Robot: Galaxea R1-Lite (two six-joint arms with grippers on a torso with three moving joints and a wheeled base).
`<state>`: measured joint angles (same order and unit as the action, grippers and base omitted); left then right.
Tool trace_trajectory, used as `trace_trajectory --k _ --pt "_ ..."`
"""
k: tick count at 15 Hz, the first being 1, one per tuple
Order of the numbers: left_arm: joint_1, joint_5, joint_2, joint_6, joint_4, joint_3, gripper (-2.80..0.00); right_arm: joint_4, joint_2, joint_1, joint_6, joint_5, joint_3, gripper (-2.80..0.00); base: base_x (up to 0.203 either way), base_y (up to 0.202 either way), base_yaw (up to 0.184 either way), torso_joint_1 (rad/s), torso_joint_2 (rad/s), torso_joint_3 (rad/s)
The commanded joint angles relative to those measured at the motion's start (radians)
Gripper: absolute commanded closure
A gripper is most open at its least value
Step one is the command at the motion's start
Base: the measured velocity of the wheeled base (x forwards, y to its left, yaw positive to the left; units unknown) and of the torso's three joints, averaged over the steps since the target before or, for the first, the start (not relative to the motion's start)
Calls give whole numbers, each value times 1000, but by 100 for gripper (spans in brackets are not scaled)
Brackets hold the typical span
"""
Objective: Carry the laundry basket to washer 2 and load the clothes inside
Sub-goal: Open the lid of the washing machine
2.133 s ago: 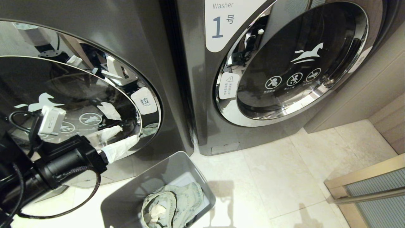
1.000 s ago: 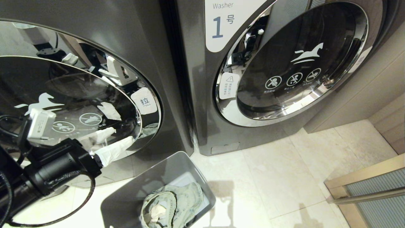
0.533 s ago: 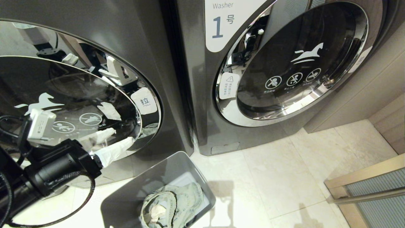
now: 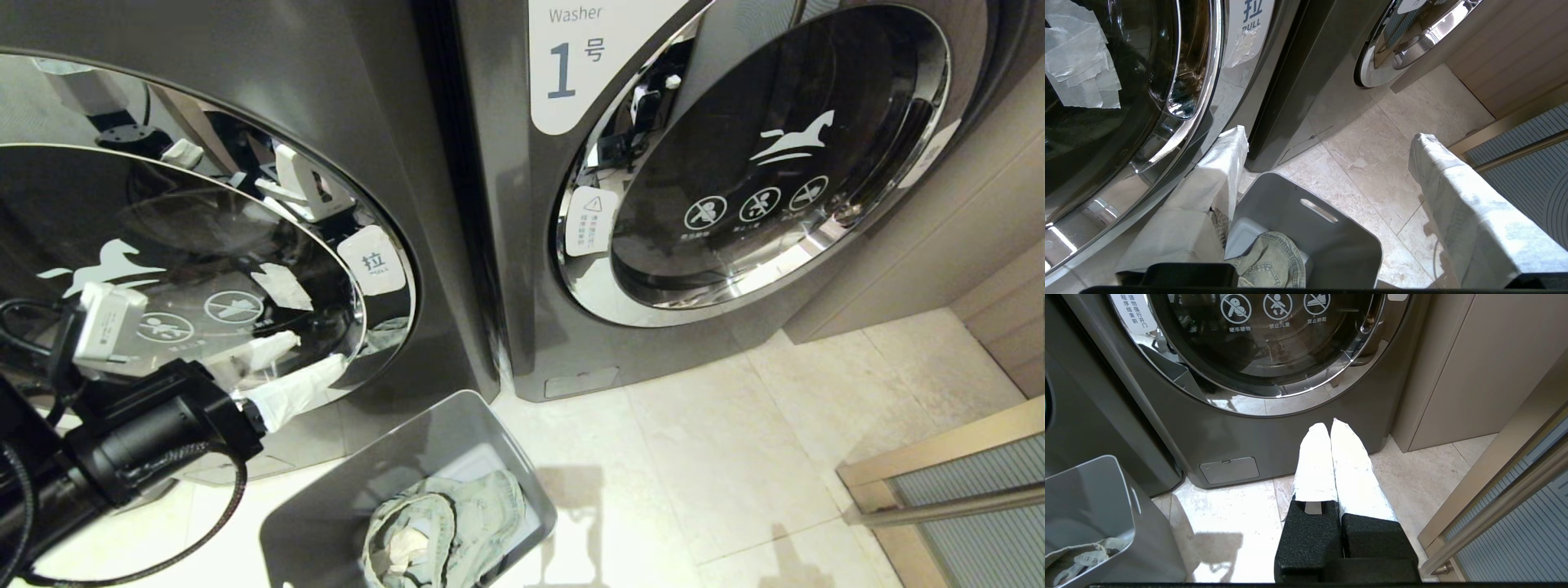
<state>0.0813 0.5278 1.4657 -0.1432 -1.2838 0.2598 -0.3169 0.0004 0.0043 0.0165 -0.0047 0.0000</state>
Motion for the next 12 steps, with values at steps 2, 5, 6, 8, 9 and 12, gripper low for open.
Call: trace_trajectory --k 2,5,6,8,9,12 --pt "0 3 6 -1 -8 1 -280 -2 1 0 0 0 40 0 0 0 0 0 0 0" --pt "-3 1 8 -1 -6 -4 -280 -2 1 0 0 0 40 0 0 0 0 0 0 0" --pt "-3 1 7 -1 -6 -4 -280 -2 1 0 0 0 40 0 0 0 0 0 0 0" --pt "-2 3 0 -6 -5 -5 -280 -2 1 0 0 0 40 0 0 0 0 0 0 0" --pt "-3 3 -4 -7 -5 -13 -280 -2 1 0 0 0 40 0 0 0 0 0 0 0" --pt "-11 3 4 -7 -6 -8 -280 -2 1 0 0 0 40 0 0 0 0 0 0 0"
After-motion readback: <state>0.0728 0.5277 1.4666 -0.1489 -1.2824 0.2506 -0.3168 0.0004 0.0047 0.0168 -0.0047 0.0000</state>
